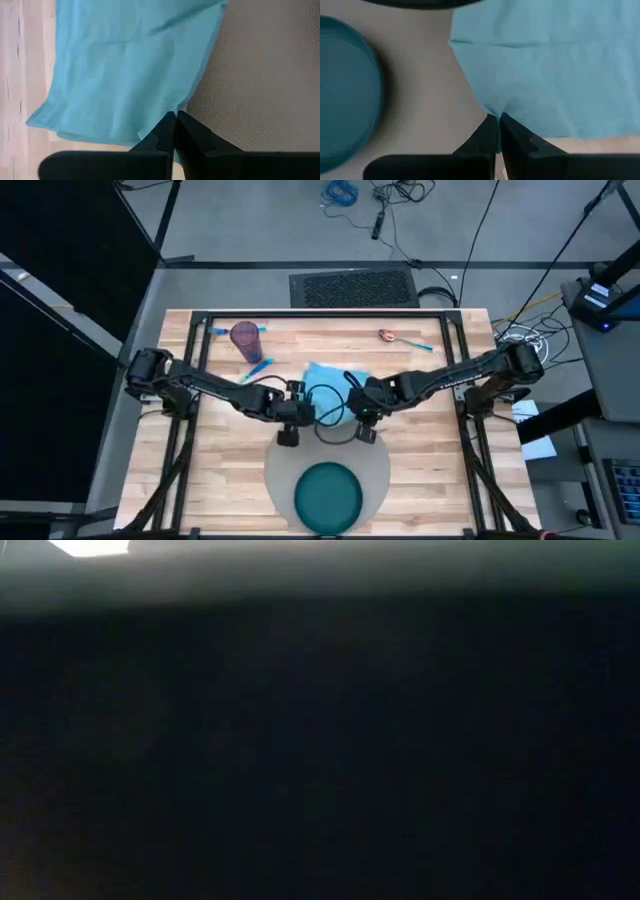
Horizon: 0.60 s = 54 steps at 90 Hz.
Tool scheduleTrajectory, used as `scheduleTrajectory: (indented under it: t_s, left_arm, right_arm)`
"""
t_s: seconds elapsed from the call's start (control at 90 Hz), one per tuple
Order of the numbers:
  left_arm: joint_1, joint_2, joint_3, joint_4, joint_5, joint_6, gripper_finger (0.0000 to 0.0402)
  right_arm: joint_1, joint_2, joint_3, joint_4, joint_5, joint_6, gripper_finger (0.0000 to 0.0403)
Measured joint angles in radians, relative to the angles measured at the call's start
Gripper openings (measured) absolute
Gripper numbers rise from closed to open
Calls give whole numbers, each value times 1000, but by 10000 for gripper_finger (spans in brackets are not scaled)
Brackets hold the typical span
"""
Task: Set table place
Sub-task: Fold the blue napkin
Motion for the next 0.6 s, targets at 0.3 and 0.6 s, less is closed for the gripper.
scheduleTrajectory:
  t_s: [0.3, 0.6]
  left_arm:
    - [2, 0, 0, 0, 6, 4, 0]
    - [10, 0, 0, 40, -7, 11, 0]
  right_arm:
    - [-9, 0, 0, 63, -57, -83, 1]
    - [-64, 0, 0, 157, -115, -186, 0]
